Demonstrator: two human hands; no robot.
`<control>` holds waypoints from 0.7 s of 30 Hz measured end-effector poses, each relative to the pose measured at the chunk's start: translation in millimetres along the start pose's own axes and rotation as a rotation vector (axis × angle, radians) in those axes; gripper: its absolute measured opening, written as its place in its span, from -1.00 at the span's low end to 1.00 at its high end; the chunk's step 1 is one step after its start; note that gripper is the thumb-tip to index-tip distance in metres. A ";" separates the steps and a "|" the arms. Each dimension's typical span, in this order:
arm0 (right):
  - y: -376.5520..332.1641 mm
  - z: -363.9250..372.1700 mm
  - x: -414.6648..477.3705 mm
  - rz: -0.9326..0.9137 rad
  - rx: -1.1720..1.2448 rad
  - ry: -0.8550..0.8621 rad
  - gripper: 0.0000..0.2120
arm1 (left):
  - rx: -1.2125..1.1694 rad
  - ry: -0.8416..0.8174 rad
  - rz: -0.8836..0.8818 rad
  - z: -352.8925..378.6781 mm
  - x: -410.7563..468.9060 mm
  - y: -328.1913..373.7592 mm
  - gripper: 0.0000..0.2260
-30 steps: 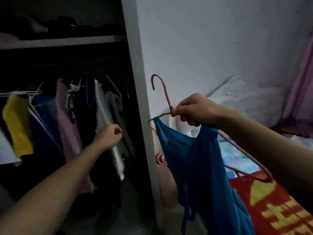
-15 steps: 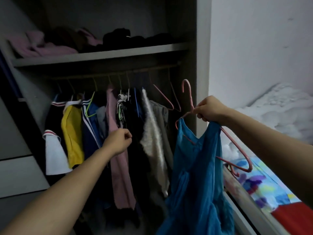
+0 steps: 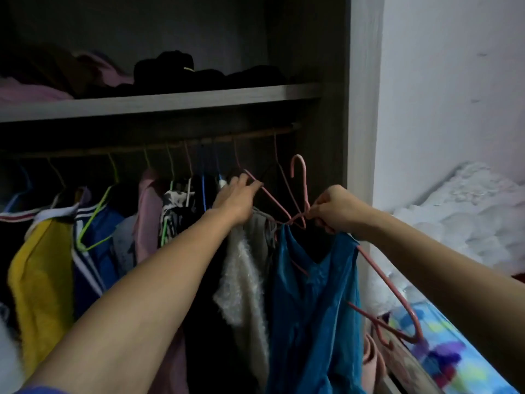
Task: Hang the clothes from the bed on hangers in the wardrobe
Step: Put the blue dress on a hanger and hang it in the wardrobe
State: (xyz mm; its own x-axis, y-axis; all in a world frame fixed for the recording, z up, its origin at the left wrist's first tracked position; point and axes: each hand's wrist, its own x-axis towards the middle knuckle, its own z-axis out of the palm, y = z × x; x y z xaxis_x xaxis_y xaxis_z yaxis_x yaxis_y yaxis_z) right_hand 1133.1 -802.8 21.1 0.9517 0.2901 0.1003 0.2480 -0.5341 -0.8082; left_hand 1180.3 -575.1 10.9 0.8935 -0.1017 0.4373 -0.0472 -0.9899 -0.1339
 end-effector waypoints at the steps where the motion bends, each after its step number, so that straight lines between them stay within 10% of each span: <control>1: 0.9 -0.5 5.2 -0.002 -0.003 -0.016 -0.83 | 0.050 -0.025 0.032 3.3 13.9 0.0 -0.36; 13: -18.4 9.7 28.8 -0.029 -0.276 -0.175 -0.77 | 0.267 -0.029 0.294 51.1 75.4 -64.4 -0.68; 21: -62.1 37.4 73.4 -0.022 -0.295 0.152 -0.78 | 0.360 0.051 0.503 44.9 58.7 -122.9 -0.68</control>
State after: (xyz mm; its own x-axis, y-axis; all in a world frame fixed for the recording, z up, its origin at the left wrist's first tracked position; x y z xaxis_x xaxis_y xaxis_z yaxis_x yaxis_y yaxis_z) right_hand 1180.8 -718.6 57.0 0.9561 0.1943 0.2194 0.2895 -0.7422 -0.6044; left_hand 1258.6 -455.0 13.0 0.7782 -0.5604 0.2834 -0.2956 -0.7251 -0.6219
